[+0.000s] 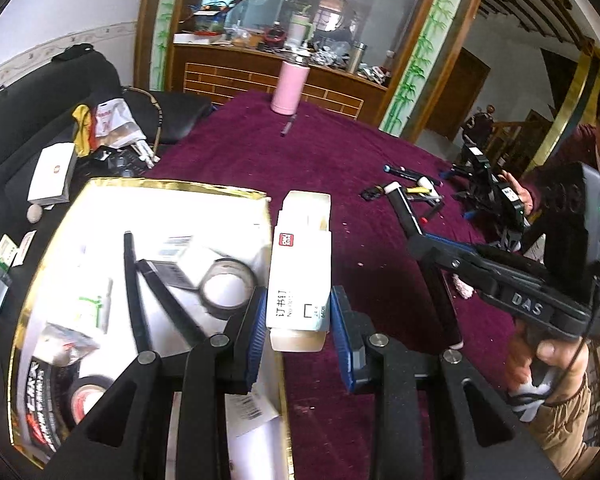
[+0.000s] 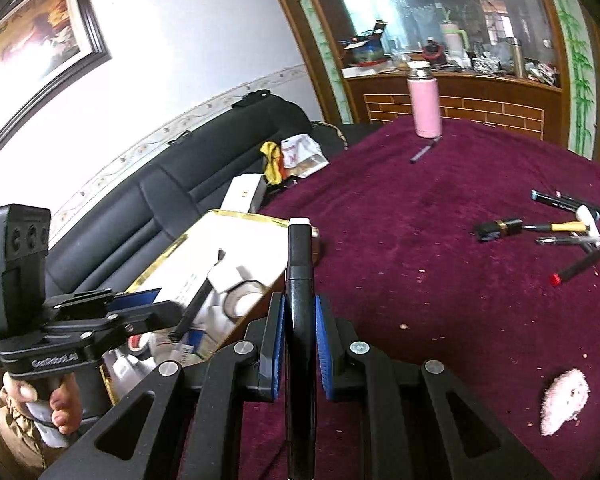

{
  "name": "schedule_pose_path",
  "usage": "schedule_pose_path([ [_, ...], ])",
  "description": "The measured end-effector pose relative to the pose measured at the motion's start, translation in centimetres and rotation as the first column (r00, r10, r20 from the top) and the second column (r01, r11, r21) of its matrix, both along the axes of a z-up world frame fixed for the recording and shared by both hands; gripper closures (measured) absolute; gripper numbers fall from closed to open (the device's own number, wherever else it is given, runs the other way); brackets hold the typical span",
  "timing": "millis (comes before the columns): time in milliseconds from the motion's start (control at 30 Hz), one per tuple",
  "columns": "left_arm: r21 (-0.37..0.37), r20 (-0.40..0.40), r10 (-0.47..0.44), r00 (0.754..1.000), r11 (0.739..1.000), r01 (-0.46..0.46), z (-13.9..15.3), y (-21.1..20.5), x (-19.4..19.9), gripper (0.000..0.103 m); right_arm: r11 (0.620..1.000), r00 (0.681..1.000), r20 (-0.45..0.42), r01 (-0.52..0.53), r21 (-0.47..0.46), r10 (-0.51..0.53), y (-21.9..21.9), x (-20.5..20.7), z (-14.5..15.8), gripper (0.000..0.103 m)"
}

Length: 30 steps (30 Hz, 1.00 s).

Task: Organize objects
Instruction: 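Carry the white lipstick box and black marker over to the white tray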

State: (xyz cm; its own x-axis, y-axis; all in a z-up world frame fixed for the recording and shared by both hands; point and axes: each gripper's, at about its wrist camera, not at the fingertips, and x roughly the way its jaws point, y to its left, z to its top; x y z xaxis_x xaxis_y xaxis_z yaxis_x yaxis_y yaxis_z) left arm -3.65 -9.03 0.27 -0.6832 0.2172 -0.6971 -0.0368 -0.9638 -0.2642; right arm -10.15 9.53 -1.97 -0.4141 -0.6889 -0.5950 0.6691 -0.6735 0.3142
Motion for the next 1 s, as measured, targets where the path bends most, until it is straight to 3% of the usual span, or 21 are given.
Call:
schedule_pose_path([
  [1000,-0.025,0.0,0.116,0.993,0.993,-0.116,0.3,-5.7,1.9,0.073,0.993,0.993,0.025,-0.117,-0.017,0.118,-5.2,2.3,-0.1,0.087],
])
